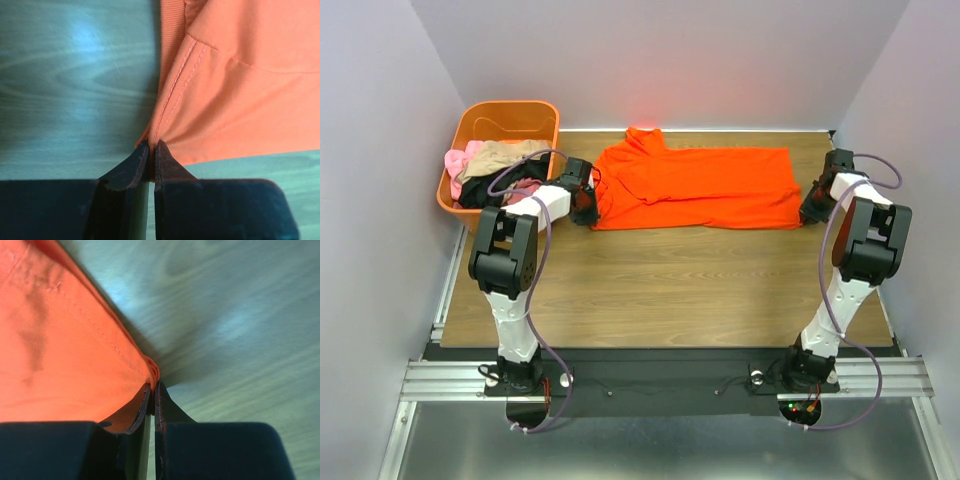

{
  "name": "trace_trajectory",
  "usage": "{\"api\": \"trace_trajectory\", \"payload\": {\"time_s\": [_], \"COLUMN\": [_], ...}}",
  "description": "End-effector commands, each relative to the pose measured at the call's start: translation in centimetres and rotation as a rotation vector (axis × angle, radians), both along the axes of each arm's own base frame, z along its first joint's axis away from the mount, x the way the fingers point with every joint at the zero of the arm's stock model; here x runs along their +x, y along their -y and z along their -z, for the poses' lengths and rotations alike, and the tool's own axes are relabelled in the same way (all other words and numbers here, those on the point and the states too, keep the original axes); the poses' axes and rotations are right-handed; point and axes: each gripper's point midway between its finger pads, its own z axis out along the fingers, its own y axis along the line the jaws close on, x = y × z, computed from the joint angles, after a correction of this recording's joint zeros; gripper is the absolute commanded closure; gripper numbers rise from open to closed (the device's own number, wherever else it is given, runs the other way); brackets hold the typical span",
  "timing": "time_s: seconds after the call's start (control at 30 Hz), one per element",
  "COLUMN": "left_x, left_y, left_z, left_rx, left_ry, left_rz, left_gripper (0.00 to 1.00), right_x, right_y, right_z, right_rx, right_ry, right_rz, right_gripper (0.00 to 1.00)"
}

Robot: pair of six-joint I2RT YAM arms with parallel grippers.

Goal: Fold and stack the t-shirts
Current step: Fold the tshirt

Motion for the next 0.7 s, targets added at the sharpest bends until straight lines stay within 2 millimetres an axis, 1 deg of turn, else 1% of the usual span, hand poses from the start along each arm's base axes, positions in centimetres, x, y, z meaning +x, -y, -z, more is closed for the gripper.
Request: {"api": "trace_trajectory", "payload": {"time_s": [0.0,0.07,0.17,0.3,0.4,0.47,0.5,0.53,0.6,0.63,0.67], "left_x": [-1.5,-2.2,-2.9,-3.5,-4.0,-4.5,-4.7,-5.1,-5.2,-5.4,-5.2], "left_y": [0.2,0.1,-0.1,-0.2,-0.5,-0.4,-0.4,-0.4,-0.7,-0.9,-1.1], "left_z": [-2.5,-2.7,-2.7,-3.0,-3.1,-3.0,-2.9,-2.8,-2.9,-3.0,-3.6], "left_rx": [-0.010,-0.004,0.006,0.014,0.025,0.021,0.015,0.016,0.027,0.035,0.046], "left_ry": [0.026,0.022,0.014,0.006,-0.006,-0.021,-0.027,-0.041,-0.043,-0.048,-0.035], "left_rz": [0.090,0.112,0.143,0.171,0.179,0.183,0.186,0.188,0.175,0.166,0.153], "left_gripper": [0.90,0.92,0.92,0.92,0.92,0.89,0.86,0.73,0.57,0.49,0.38], "right_x": [-1.6,-1.9,-2.2,-2.4,-3.0,-3.6,-3.7,-3.9,-4.1,-4.1,-4.0], "right_y": [3.9,4.5,5.3,5.8,6.0,5.9,5.9,5.9,6.0,6.1,6.2], "right_z": [-2.4,-2.7,-3.3,-3.9,-4.1,-3.9,-4.0,-3.9,-4.3,-4.5,-4.8], "right_rx": [-0.124,-0.144,-0.157,-0.187,-0.211,-0.212,-0.214,-0.216,-0.226,-0.233,-0.239], "right_ry": [0.000,-0.002,0.003,0.004,-0.008,-0.020,-0.018,-0.022,-0.020,-0.017,-0.011], "right_rz": [0.056,0.063,0.078,0.072,0.076,0.077,0.081,0.082,0.087,0.090,0.092], "right_gripper": [0.94,0.94,0.94,0.94,0.94,0.93,0.92,0.89,0.82,0.68,0.61]}}
